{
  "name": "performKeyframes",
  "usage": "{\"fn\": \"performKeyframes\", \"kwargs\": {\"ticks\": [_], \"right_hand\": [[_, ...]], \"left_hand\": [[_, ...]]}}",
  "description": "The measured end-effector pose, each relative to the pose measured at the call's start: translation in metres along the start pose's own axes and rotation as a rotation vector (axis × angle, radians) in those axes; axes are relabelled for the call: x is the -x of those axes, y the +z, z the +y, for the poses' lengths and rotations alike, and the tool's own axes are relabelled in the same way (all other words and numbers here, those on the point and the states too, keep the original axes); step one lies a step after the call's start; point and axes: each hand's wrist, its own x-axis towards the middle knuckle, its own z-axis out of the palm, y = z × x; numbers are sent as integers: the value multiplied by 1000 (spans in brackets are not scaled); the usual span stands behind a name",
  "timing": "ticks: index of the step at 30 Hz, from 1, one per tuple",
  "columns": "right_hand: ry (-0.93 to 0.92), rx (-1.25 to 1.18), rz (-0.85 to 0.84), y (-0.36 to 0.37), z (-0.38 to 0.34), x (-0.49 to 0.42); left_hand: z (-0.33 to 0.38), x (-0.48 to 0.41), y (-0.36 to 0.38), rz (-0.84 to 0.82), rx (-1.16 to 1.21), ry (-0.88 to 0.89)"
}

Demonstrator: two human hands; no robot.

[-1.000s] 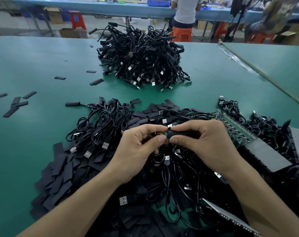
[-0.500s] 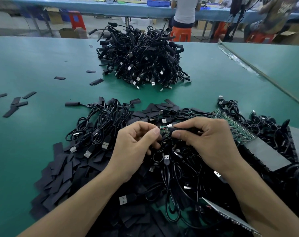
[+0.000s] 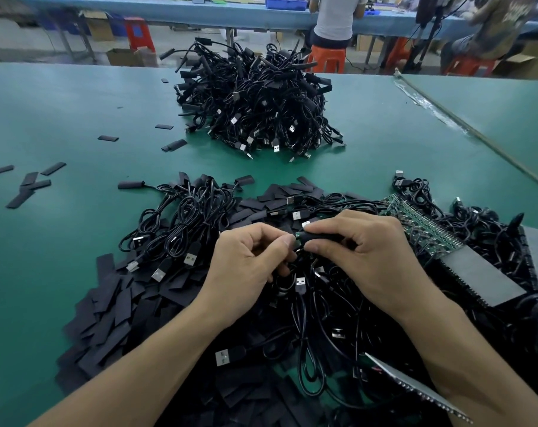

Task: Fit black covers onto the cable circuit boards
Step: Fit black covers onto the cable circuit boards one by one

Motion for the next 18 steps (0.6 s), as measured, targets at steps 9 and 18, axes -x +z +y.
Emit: {"fn": "performKeyframes", "kwargs": {"ticks": [9, 18], "right_hand": [[-5, -34, -5, -1, -1, 0], [5, -53, 7, 1, 0, 0]], "left_hand": [[1, 2, -1, -37, -4, -5], [0, 1, -1, -47, -11, 1]]}}
